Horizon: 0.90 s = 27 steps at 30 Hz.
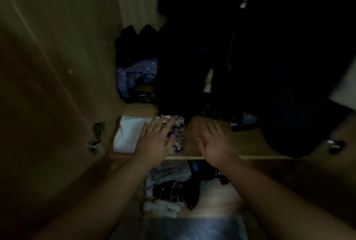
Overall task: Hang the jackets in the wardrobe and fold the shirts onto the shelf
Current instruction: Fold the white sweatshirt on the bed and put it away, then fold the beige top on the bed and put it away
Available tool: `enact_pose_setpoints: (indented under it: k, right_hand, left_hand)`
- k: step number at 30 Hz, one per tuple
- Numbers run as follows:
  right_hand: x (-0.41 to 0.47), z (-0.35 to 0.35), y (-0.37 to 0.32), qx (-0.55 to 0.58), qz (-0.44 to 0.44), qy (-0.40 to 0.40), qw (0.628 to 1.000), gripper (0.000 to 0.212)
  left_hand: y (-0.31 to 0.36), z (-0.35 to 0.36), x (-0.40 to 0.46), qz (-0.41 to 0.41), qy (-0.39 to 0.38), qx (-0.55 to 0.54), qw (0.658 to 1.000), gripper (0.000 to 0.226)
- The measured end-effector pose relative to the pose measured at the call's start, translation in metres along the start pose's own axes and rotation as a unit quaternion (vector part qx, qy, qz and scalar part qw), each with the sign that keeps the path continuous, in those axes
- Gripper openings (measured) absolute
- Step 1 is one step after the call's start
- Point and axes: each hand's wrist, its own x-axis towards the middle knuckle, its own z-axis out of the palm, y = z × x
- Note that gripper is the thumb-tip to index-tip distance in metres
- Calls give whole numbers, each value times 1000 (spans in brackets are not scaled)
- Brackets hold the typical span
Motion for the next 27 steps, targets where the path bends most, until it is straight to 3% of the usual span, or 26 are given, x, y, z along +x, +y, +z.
enact_pose_setpoints:
  k: [5,9,15,22,27]
  right_hand:
    - [-129,-58,64,-16,85,58,995,65]
    - [-269,-96,98,-41,170,77,982,63]
    - [-508,-113,121,-98,300,115,942,64]
    - [-760,-118,121,-154,530,57,832,64]
    - [-863,-127,101,-170,632,63,754,66]
  left_hand:
    - [102,16,-28,90,-13,58,994,69]
    - [213,33,-83,165,-41,30,985,67]
    - [383,65,-237,365,-75,-33,927,65]
    - [526,99,-377,535,-114,-38,836,66]
    - [613,113,-451,624,-127,-24,771,66]
